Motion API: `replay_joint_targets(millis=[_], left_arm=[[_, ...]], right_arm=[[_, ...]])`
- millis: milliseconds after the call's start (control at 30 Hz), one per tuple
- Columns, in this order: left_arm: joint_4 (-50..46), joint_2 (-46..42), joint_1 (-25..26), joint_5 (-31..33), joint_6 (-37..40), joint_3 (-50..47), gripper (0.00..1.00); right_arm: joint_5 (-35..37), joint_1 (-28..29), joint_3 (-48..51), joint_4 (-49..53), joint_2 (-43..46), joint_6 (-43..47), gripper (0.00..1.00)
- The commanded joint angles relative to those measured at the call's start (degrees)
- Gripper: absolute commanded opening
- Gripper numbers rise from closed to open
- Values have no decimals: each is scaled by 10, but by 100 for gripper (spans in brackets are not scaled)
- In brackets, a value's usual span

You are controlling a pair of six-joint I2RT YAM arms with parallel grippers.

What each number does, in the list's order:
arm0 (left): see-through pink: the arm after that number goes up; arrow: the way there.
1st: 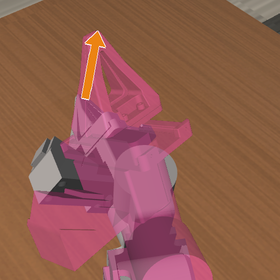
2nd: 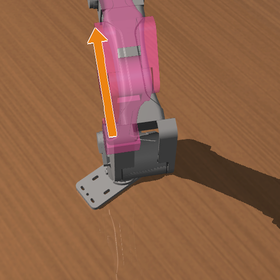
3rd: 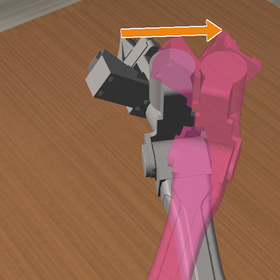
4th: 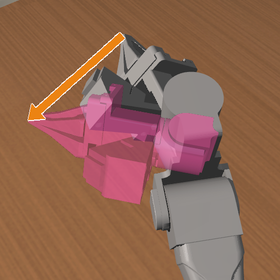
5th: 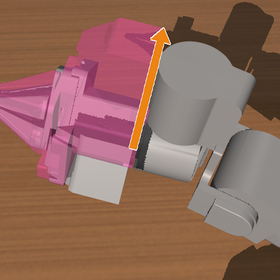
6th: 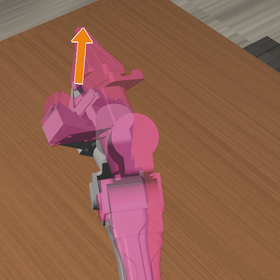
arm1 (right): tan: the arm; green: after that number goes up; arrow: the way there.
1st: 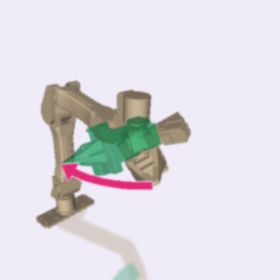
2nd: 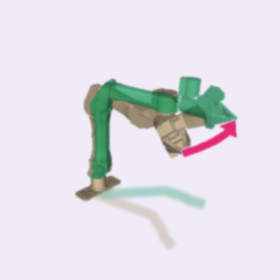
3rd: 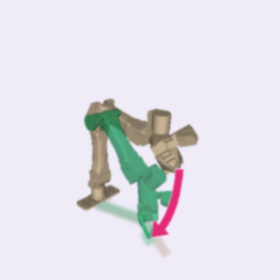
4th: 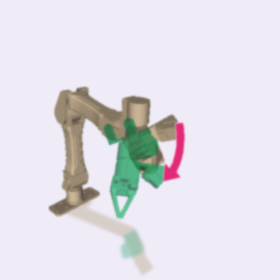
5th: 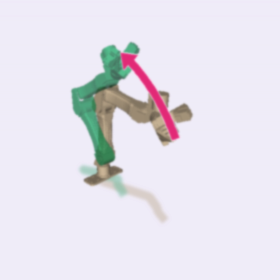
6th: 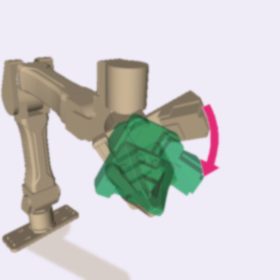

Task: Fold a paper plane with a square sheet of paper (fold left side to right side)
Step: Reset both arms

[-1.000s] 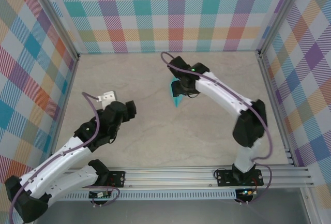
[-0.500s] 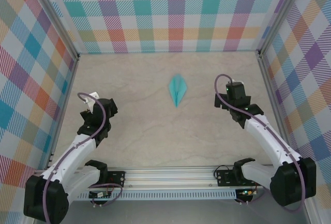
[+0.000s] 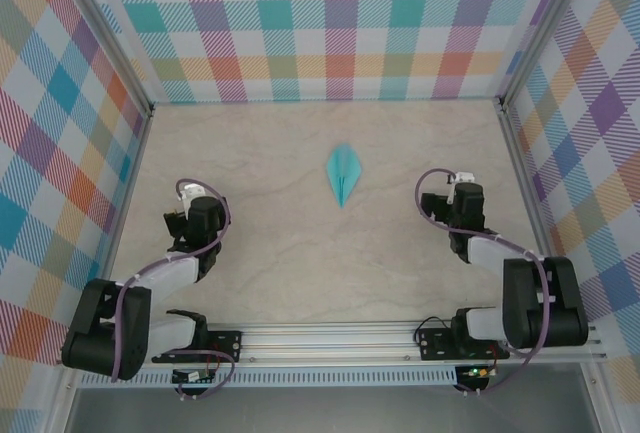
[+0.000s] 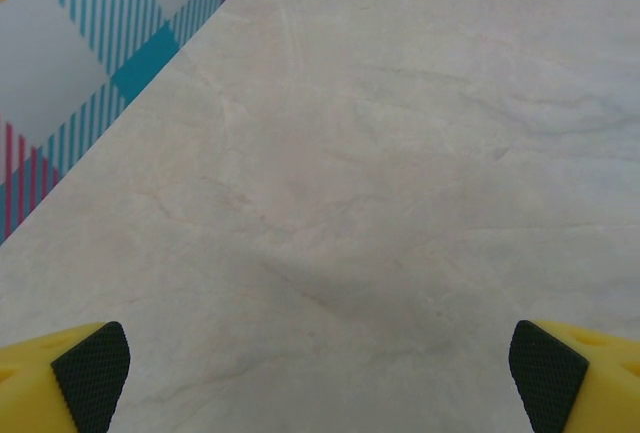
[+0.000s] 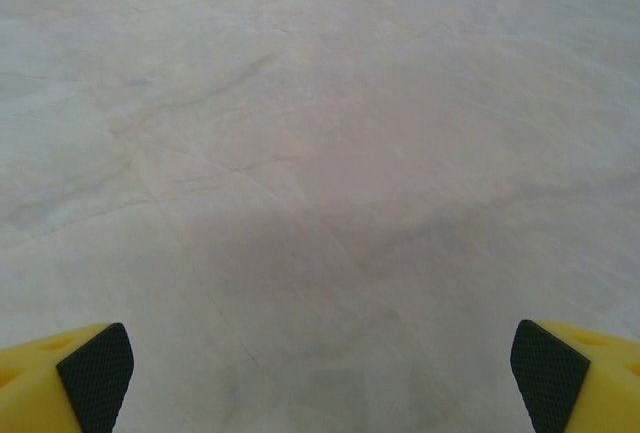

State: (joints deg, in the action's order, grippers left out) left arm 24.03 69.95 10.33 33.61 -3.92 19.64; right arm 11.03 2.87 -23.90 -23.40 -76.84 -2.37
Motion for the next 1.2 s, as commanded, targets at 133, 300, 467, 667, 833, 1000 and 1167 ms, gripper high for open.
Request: replay_joint_targets(millis=[133, 300, 467, 667, 833, 1000, 1167], left_arm=[[200, 84, -36, -115, 20, 1, 100], [248, 171, -42, -186, 39, 17, 100], [235, 193, -48, -193, 35, 34, 100], [240, 196, -49, -192, 37, 33, 100], [240, 195, -48, -193, 36, 33, 100], [240, 195, -49, -193, 37, 33, 100], [240, 195, -48, -193, 36, 33, 100]], right_arm=[[-117, -8, 16, -252, -104, 38, 100], [-149, -27, 2, -229, -106, 24, 100], [-161, -39, -1, -221, -107, 16, 100], [-159, -38, -2, -220, -106, 18, 100], [-159, -38, -2, -220, -106, 17, 100], [-157, -37, -2, -219, -106, 18, 100], [-157, -37, -3, -220, -106, 18, 100]])
